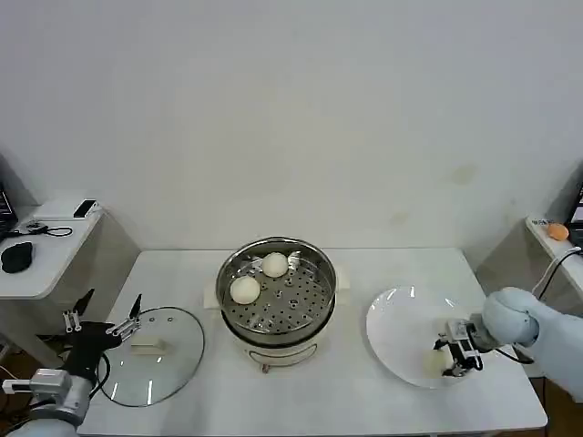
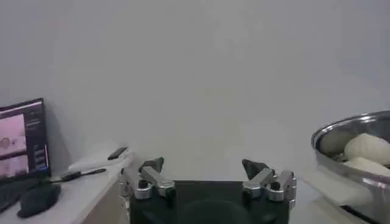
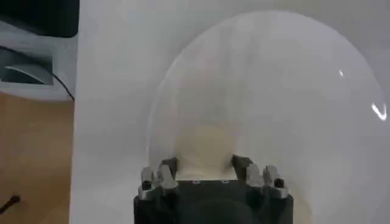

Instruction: Take steamed baozi put them in steamer then cover it.

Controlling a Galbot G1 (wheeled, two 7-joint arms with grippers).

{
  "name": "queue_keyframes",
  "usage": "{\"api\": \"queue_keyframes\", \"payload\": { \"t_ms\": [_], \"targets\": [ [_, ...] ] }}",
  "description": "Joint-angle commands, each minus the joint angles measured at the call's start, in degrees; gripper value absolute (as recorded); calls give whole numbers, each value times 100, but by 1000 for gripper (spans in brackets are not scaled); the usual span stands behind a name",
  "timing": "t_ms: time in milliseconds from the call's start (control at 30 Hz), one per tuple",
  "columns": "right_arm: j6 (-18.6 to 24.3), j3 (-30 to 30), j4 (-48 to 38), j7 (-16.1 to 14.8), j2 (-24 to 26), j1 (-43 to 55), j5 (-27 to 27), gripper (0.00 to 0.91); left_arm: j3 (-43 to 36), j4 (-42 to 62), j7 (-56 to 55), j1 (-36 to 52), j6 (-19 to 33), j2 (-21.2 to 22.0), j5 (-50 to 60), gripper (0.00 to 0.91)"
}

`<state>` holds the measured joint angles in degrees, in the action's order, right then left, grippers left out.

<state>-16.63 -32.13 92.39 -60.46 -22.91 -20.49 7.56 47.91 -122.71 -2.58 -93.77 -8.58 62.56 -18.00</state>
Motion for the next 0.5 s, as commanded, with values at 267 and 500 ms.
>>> {"api": "queue_keyframes", "payload": {
  "t_ms": [267,500],
  "targets": [
    [-20,-851,68,-381,-27,2315,-656,625,-3,-6,9,22,31,52,19,907],
    [-104,-2261,7,-302,-409,4126,-1332,635,-3,-35,10,43,39,58,30,907]
  ]
}}
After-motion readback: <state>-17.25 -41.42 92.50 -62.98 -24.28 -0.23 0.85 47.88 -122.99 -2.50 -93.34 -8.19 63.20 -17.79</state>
